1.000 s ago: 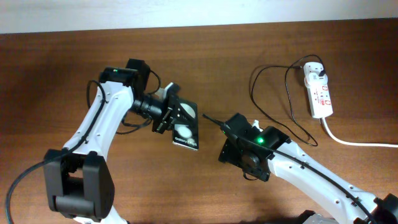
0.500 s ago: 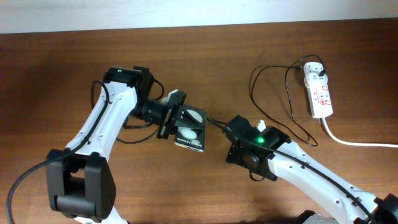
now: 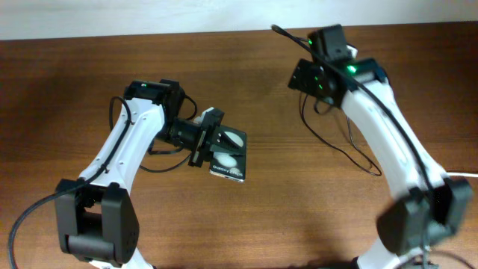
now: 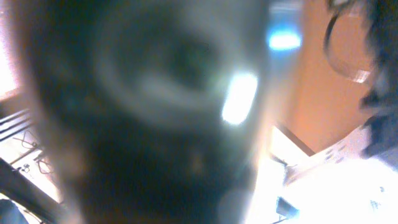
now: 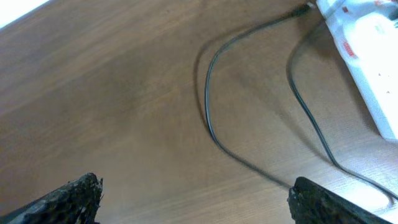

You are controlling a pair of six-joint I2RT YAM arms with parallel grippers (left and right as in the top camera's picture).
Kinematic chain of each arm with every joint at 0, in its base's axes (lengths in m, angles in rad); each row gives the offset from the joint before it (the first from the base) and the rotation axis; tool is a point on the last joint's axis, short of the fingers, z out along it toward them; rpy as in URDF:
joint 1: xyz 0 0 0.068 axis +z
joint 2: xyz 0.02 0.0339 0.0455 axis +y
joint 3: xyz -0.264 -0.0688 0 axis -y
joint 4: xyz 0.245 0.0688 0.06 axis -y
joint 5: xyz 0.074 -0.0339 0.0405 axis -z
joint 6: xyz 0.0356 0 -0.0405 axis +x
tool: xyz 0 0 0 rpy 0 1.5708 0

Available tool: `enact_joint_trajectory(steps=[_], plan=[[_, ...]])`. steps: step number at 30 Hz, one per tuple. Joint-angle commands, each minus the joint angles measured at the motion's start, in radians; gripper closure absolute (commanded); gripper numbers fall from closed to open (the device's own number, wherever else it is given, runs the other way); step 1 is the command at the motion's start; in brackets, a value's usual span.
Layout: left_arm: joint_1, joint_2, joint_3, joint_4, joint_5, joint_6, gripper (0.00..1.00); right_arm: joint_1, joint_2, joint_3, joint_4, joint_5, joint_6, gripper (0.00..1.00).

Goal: Plug charger to phone and switch on socket
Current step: 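Grasp the black USB-C cable end near the power strip with the right gripper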

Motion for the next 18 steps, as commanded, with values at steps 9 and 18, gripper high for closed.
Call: enact_joint_trajectory(steps=[9,18], plan=[[0.002,0.000,0.019,-0.006,0.043,0.011,1.00,-0.084,0.511,0.090,0.269,0.033,-0.018,0.09],[0.002,0.000,0.019,-0.005,0.043,0.011,1.00,-0.081,0.481,0.091,0.111,-0.159,-0.161,0.94]])
